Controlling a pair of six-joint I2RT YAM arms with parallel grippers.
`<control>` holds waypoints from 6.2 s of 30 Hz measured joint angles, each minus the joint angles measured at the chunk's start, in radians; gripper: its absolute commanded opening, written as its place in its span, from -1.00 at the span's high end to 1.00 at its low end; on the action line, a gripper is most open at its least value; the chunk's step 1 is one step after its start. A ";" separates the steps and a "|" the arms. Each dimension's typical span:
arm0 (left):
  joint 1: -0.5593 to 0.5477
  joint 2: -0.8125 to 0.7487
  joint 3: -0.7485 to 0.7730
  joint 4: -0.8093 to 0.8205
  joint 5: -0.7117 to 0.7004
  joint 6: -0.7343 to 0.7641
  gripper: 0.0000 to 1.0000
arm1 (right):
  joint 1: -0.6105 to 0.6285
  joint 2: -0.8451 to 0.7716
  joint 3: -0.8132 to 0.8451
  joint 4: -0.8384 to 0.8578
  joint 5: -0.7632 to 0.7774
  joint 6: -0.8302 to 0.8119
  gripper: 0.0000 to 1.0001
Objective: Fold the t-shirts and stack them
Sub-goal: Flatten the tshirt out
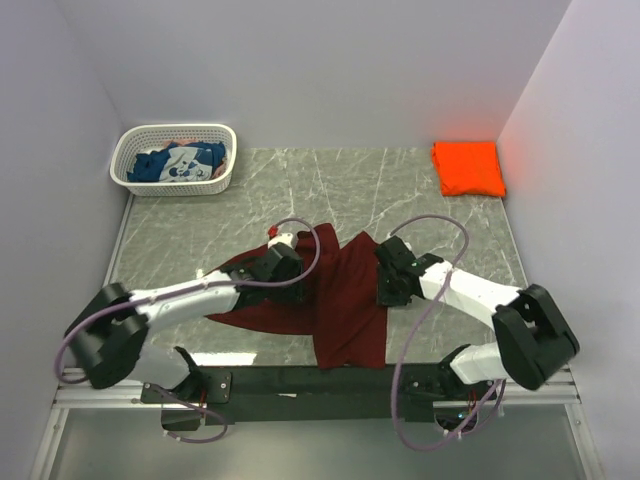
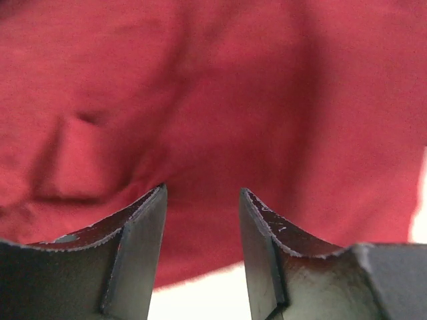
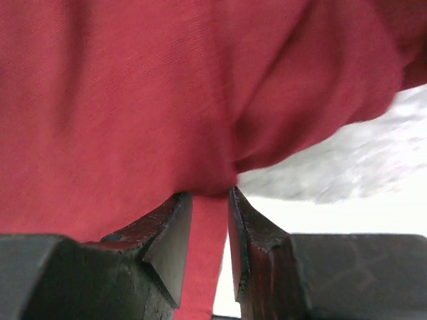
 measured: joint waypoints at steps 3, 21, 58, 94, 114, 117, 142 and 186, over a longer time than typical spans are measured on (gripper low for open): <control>0.073 0.124 0.020 0.000 -0.006 -0.010 -0.04 | -0.063 0.072 0.025 0.006 0.005 -0.031 0.31; 0.230 0.547 0.561 -0.063 0.013 -0.035 -0.53 | -0.374 0.290 0.411 -0.017 0.031 -0.195 0.12; 0.681 -0.295 0.014 -0.237 -0.242 0.147 -0.99 | -0.158 0.144 0.109 -0.203 0.044 0.050 -0.05; 0.684 -0.186 -0.020 -0.269 -0.158 0.064 -0.80 | -0.142 0.149 0.119 -0.211 0.108 -0.009 1.00; 0.819 -0.145 -0.155 -0.029 -0.036 -0.155 -0.19 | -0.175 0.043 0.099 -0.193 0.064 -0.092 1.00; 0.819 -0.106 -0.155 -0.002 -0.037 -0.164 -0.18 | -0.179 0.033 0.092 -0.188 0.058 -0.097 1.00; 0.844 0.021 -0.105 0.008 -0.084 -0.191 0.99 | -0.290 -0.026 0.085 -0.180 0.016 -0.104 1.00; 0.846 -0.589 1.105 -0.294 0.031 -0.011 0.99 | -0.523 -0.649 1.290 -0.288 0.065 -0.512 1.00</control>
